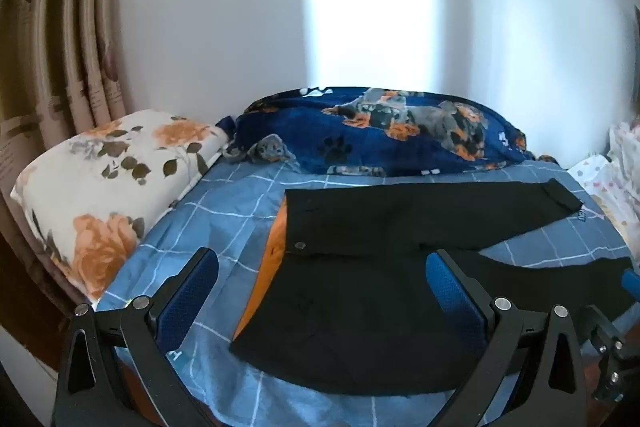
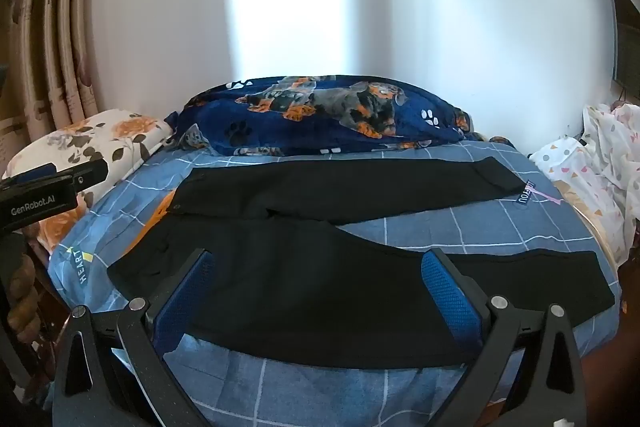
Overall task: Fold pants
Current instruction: 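Move both grippers toward the black trousers' waistband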
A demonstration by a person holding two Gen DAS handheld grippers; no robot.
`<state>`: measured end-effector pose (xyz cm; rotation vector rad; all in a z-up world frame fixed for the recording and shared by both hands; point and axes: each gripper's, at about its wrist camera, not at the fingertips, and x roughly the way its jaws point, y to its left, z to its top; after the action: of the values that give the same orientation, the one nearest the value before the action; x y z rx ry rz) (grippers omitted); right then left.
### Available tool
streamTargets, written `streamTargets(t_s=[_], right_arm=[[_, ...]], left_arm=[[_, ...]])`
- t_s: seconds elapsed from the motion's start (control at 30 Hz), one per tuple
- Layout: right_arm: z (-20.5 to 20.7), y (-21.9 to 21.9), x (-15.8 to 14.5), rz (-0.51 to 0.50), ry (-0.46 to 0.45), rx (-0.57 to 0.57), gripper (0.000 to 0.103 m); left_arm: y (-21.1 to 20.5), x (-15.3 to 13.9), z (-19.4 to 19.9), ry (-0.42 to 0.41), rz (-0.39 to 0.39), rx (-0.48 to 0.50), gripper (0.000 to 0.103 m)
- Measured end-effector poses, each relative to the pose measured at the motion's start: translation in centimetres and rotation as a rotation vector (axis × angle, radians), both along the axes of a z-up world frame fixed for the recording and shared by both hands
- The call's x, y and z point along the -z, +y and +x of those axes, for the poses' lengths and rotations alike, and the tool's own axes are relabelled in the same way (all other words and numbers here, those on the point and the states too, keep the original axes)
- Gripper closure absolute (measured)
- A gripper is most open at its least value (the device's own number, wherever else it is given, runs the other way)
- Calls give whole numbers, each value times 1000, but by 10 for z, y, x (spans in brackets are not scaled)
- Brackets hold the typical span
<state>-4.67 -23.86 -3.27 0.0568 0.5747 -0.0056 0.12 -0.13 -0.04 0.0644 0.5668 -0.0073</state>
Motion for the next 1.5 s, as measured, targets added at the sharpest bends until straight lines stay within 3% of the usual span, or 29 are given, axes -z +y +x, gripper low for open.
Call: streamTargets(t_s=[0.13,0.17,0.5,0.7,1.07,1.5], right_arm=[[-1,0,0,5,2,-2,0],[-2,0,0,6,3,-3,0],[3,-5,4,6,22,1,0],[5,-5,12,14,40,5,0],[17,-2,19,19,79,-3,0],[36,-3,33,34,126,-7,0]], left_arm=[[-7,0,0,-6,26,15,0],[1,2,4,7,-24,-17,0],[13,17,21,95,-45,-36,0],[24,23,32,131,-104,-44,0],[28,26,45,102,-28,-66,0],[29,29,73,104,7,-64,0]])
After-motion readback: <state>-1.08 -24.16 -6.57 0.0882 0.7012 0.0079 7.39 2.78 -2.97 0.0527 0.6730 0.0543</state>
